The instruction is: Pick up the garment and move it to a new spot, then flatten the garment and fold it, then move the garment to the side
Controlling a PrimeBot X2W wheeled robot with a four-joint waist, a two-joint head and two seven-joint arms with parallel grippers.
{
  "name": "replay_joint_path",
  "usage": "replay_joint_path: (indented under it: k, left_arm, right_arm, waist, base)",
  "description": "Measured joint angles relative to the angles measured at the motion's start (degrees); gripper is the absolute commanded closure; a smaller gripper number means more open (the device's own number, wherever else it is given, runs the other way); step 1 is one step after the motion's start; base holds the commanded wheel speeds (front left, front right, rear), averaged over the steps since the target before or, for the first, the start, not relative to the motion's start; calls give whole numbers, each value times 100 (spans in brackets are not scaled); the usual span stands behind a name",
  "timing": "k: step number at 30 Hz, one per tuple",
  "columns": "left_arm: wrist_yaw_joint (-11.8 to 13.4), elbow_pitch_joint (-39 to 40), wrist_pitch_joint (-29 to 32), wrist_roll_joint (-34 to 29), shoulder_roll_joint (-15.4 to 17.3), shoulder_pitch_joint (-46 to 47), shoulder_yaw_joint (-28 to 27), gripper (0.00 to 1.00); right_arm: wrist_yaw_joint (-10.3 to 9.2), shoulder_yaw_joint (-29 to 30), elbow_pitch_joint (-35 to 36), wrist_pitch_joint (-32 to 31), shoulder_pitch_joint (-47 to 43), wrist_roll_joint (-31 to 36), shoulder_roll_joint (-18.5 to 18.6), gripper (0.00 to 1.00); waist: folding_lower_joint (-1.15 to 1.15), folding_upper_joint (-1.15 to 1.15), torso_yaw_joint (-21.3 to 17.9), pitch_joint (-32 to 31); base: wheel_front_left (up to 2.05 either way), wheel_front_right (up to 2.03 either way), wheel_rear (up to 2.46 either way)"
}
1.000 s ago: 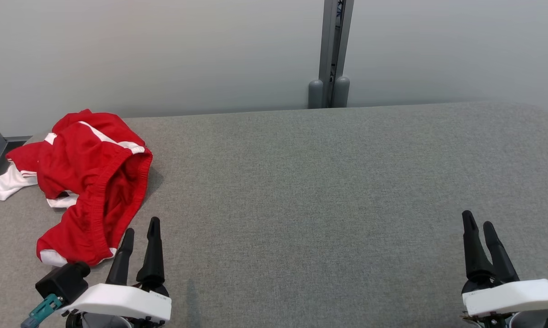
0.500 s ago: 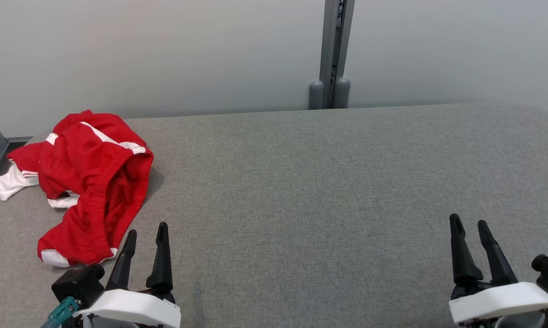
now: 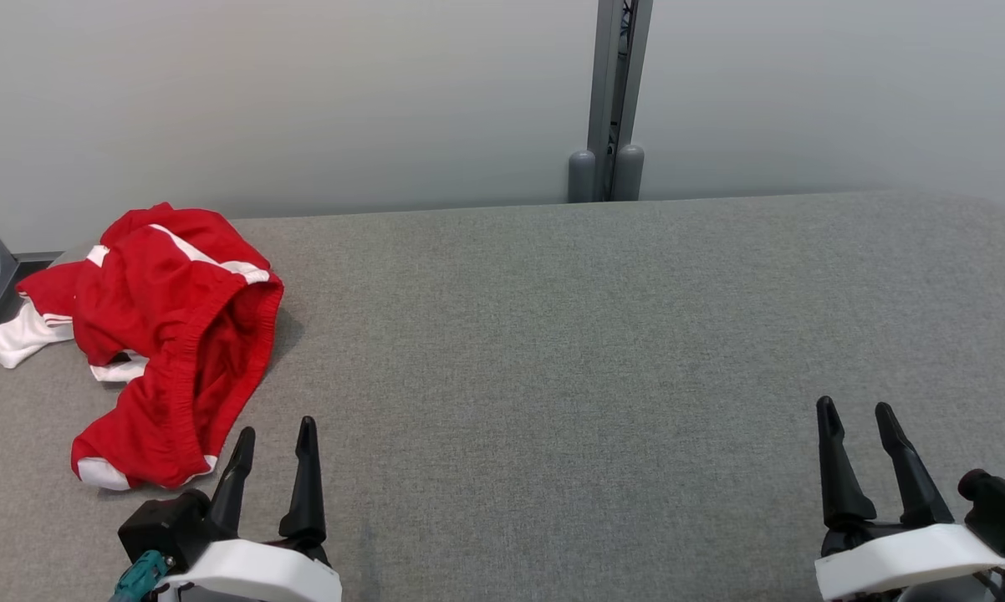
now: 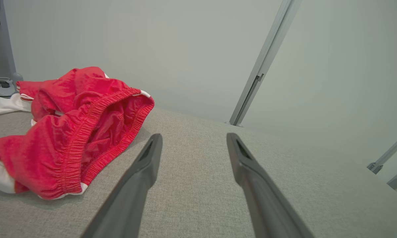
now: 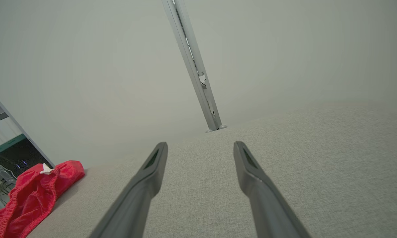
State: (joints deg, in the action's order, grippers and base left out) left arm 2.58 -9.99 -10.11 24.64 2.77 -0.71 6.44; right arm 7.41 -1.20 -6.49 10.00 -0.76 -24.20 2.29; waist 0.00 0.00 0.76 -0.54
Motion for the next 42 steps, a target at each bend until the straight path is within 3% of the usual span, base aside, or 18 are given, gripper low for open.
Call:
replay_joint_path:
  k: [42]
  left_arm:
    - [300,-424,-465,-1103,-4,12,270,0]
  right_arm:
    - [1,-178,-153,472,82,1671,31,0]
  waist:
    - [0,0,66,43]
  base:
    - [0,0,0]
